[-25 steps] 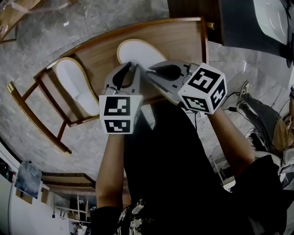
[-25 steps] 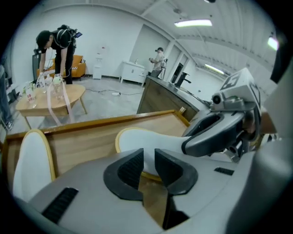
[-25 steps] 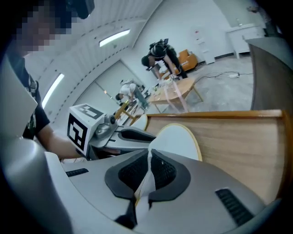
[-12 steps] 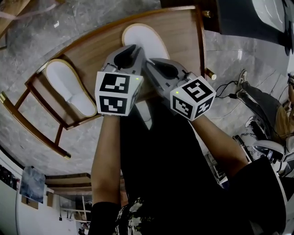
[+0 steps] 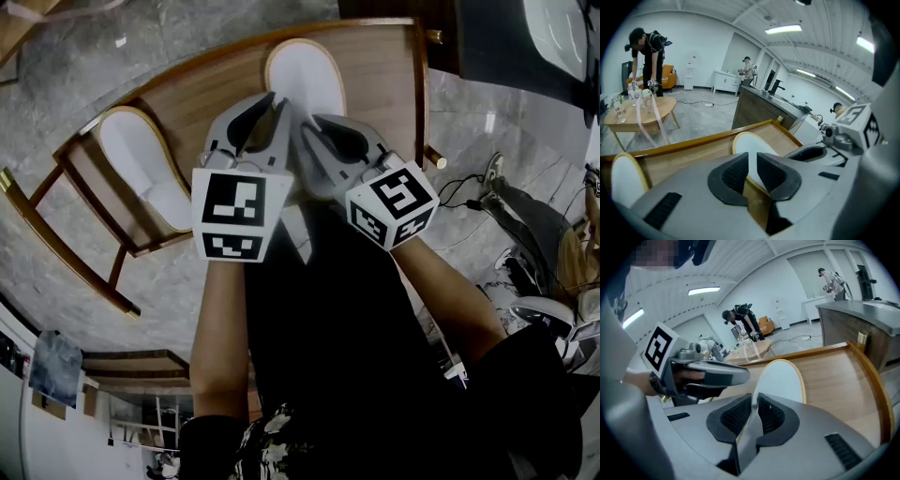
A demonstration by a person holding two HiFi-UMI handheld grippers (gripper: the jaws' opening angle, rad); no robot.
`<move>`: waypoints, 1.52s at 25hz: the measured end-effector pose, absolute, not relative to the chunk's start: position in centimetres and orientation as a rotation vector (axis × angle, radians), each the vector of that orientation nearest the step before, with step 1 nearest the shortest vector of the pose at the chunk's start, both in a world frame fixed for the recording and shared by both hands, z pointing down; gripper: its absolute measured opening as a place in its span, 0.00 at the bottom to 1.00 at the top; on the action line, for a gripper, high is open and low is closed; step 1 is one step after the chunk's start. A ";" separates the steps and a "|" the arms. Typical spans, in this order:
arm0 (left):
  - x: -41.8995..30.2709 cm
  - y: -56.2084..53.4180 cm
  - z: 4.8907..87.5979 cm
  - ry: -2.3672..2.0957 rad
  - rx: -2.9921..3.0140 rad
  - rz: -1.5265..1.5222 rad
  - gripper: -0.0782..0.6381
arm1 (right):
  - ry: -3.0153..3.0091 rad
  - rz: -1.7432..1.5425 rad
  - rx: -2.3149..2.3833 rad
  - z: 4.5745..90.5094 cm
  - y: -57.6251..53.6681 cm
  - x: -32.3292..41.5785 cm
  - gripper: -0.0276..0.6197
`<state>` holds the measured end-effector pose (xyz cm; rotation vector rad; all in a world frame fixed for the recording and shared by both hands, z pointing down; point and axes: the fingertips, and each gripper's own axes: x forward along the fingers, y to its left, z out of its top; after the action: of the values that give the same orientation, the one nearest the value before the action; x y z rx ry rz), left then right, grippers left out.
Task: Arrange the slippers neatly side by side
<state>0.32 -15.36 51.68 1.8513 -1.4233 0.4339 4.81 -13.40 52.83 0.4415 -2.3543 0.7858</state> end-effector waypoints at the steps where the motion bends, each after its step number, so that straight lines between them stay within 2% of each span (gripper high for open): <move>1: -0.3 -14.1 51.0 -1.450 1.831 0.430 0.18 | -2.350 0.767 0.433 52.9 -13.4 4.8 0.08; 4: -3.5 -9.7 49.3 -1.576 1.710 0.422 0.18 | -2.326 0.786 0.451 53.0 -14.0 5.0 0.06; 6: -6.9 -6.9 48.4 -1.689 1.592 0.411 0.26 | -2.324 0.813 0.475 52.9 -14.3 5.0 0.06; 10: -14.4 -1.7 49.2 -1.865 1.349 0.497 0.33 | -2.338 0.829 0.533 52.4 -14.1 4.6 0.06; 12: -16.1 -0.2 50.9 -1.856 1.292 0.558 0.37 | -2.339 0.829 0.554 52.3 -13.8 4.5 0.06; 15: -16.5 0.6 53.3 -1.799 1.268 0.644 0.38 | -2.340 0.833 0.587 52.2 -13.7 4.0 0.06; 16: -16.6 0.8 53.8 -1.796 1.258 0.675 0.37 | -2.342 0.833 0.600 52.1 -13.7 3.8 0.06; 18: -16.8 0.9 53.9 -1.815 1.248 0.711 0.18 | -2.349 0.832 0.623 51.9 -13.8 3.6 0.06; 19: -16.7 0.7 53.6 -1.824 1.259 0.707 0.15 | -2.353 0.834 0.633 51.7 -13.9 3.5 0.06; 27: -13.4 -3.4 50.8 -1.823 1.297 0.317 0.14 | -2.351 0.972 0.814 50.0 -14.0 1.2 0.06; 38: -11.2 -4.2 53.4 -1.774 1.250 0.254 0.14 | -2.303 1.052 0.898 51.7 -11.8 -1.4 0.06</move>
<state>-11.21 -4.19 53.37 1.2497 -1.7735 0.2542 -1.42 -11.78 51.74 0.8980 -2.3028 1.0520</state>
